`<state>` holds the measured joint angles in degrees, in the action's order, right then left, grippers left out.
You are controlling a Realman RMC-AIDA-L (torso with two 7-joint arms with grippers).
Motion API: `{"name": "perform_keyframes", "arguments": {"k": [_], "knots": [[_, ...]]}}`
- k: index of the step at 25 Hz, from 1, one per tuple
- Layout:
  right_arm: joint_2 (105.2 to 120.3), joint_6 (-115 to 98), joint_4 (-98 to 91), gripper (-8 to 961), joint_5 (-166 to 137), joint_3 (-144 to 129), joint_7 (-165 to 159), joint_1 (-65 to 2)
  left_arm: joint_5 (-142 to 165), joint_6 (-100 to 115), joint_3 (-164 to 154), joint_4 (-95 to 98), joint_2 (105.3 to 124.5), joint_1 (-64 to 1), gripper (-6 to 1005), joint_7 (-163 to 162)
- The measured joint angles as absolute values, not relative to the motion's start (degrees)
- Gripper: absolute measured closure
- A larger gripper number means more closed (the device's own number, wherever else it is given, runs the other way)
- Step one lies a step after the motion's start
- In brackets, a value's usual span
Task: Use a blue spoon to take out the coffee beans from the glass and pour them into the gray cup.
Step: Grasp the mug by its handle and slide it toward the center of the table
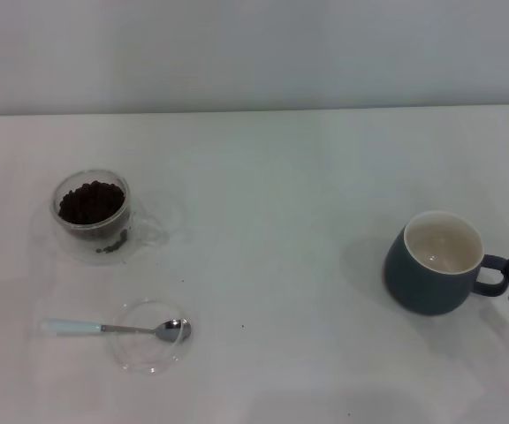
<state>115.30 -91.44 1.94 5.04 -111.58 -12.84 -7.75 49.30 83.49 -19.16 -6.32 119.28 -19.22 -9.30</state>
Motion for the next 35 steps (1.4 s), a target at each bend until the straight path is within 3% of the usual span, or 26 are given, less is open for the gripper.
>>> {"name": "perform_keyframes", "arguments": {"k": [35], "knots": [[115.47, -71.3, -4.6, 216, 6.5, -113.0, -12.3, -9.5, 49.3, 84.5, -19.0, -6.3, 119.35, -18.7, 354, -9.6]]}}
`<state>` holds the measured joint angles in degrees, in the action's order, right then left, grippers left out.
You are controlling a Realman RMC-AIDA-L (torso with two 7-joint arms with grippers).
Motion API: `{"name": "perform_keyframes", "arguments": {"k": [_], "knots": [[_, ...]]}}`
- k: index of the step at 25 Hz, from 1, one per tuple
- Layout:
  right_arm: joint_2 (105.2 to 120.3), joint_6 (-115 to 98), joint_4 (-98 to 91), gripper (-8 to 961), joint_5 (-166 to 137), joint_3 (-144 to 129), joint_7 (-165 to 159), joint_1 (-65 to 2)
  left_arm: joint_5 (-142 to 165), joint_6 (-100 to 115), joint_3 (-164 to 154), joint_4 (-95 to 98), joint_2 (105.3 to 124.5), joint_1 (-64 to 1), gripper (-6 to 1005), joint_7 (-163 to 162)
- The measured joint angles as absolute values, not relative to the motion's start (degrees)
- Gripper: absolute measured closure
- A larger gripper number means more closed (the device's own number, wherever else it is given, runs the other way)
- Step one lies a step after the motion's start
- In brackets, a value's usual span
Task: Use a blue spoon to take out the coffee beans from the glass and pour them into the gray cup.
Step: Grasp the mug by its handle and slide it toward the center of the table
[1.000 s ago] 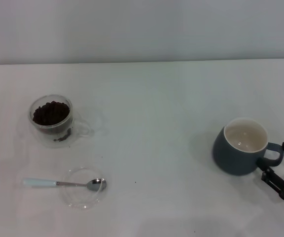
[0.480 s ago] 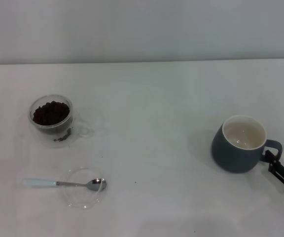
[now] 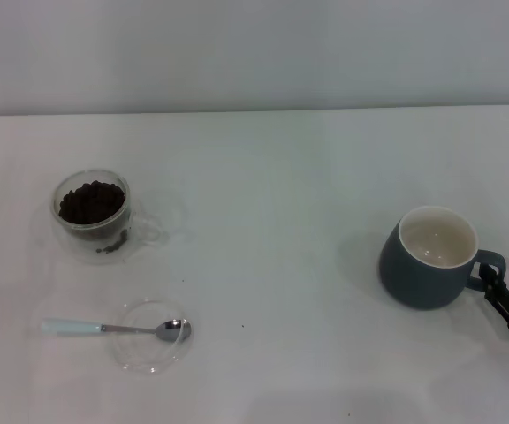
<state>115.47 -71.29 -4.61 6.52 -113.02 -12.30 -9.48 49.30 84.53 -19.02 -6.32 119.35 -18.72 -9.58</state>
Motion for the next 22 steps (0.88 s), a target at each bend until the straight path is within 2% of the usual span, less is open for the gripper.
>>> {"name": "perform_keyframes", "arguments": {"k": [3, 8, 13, 19, 22], "knots": [[115.43, -71.5, -4.6, 232, 6.5, -113.0, -12.3, -9.4, 49.3, 84.5, -19.0, -6.3, 119.35, -18.8, 354, -9.6], [115.33, -71.6, -4.7, 456, 6.5, -113.0, -12.3, -9.5, 49.3, 84.6, -19.1, -6.3, 119.35, -18.9, 353, -9.6], [115.31, -71.3, -4.7, 515, 6.4, -113.0, -12.3, -10.2, 49.4, 84.6, -19.2, -6.3, 119.35, -18.9, 353, -9.6], [115.31, -70.3, -5.0, 521, 6.1, -113.3, -12.3, -11.2, 49.3, 84.6, -19.2, -6.3, 119.3, -18.9, 353, -9.6], [115.31, -69.4, -5.4, 580, 5.9, -113.4, -12.3, -11.6, 49.3, 84.6, -19.0, -6.3, 119.28, -18.9, 353, -9.5]]}}
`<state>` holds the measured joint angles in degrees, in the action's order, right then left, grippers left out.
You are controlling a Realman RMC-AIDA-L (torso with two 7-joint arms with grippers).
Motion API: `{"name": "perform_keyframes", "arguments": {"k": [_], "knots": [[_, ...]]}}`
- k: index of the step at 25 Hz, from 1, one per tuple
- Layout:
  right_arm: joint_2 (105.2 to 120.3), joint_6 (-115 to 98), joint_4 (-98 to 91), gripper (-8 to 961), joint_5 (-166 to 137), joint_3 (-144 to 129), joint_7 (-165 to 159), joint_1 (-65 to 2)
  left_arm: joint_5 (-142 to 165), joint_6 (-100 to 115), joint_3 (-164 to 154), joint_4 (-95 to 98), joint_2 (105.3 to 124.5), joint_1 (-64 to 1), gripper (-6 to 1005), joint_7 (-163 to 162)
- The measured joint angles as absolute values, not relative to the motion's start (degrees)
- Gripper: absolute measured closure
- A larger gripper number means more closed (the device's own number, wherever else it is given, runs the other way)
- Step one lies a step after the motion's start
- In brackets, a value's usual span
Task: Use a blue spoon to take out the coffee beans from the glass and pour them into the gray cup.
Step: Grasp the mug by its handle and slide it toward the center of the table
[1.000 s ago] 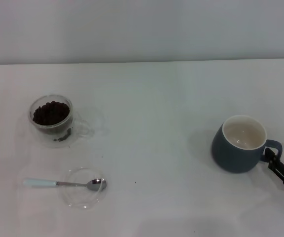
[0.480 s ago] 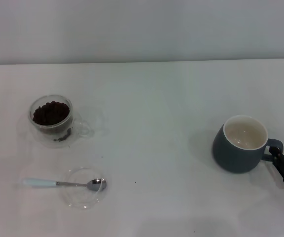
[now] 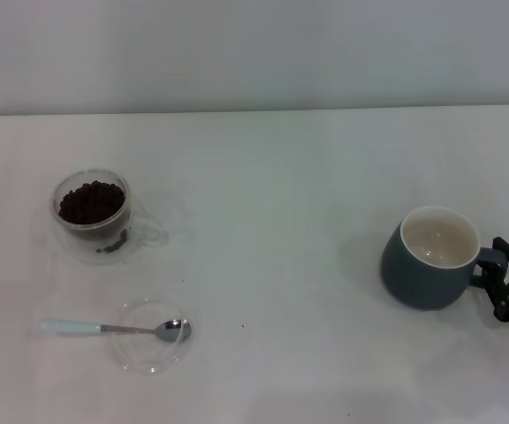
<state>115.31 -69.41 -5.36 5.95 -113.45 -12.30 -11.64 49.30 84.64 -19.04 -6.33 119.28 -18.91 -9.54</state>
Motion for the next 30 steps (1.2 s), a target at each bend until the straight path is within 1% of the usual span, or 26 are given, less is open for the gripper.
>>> {"name": "perform_keyframes", "arguments": {"k": [5, 10, 27, 30], "knots": [[115.31, -69.0, -5.4, 678, 5.8, -113.8, -12.3, -12.4, 49.3, 84.6, -19.0, -6.3, 119.26, -19.1, 354, -9.4], [115.31, -69.1, -5.4, 745, 5.8, -115.1, -12.0, -13.0, 49.3, 84.5, -18.9, -6.3, 119.26, -19.2, 354, -9.3], [115.37, -68.9, -8.3, 809, 4.9, -120.1, -11.0, -13.7, 49.3, 84.4, -18.9, -6.3, 119.26, -19.0, 357, -9.3], [115.43, -68.0, -9.8, 808, 4.9, -122.2, -11.1, -13.8, 49.3, 84.4, -18.9, -6.3, 119.27, -18.8, 357, -9.2]]}}
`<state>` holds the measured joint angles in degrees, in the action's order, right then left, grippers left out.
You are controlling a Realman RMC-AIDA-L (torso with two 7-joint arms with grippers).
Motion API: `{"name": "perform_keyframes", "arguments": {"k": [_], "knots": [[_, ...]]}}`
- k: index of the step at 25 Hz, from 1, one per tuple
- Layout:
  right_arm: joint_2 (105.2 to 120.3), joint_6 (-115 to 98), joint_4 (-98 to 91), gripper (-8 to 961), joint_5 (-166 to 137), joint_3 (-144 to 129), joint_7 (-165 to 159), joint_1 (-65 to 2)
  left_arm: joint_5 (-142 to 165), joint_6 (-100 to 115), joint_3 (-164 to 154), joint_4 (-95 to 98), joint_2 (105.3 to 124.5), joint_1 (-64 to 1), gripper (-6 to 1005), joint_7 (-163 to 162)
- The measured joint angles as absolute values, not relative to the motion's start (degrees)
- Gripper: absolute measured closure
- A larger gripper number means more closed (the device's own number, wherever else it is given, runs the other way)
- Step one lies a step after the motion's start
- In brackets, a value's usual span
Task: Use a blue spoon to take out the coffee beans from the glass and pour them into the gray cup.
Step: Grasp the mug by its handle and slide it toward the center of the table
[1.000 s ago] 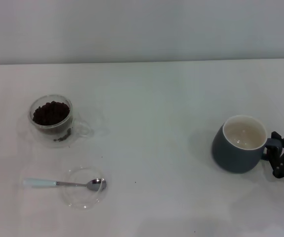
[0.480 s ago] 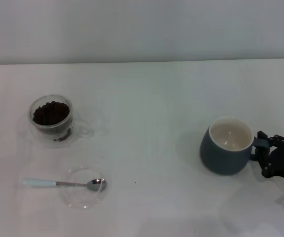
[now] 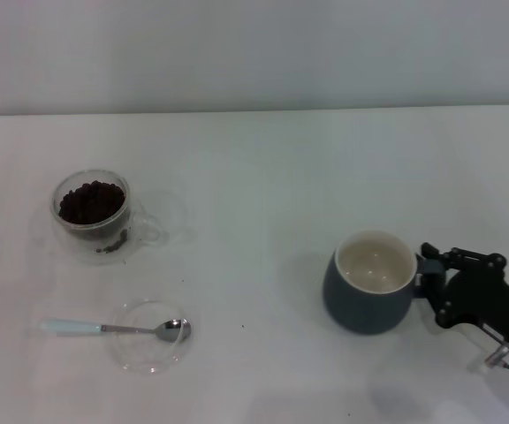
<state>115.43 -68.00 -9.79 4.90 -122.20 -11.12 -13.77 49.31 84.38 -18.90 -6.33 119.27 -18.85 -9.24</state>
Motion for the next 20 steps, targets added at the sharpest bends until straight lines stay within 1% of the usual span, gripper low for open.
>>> {"name": "perform_keyframes", "arguments": {"k": [20], "knots": [[115.65, -64.4, -17.2, 826, 5.3, -130.6, -11.3, -14.2, 49.3, 84.7, -19.2, -6.7, 119.44, -18.6, 358, -9.3]]}}
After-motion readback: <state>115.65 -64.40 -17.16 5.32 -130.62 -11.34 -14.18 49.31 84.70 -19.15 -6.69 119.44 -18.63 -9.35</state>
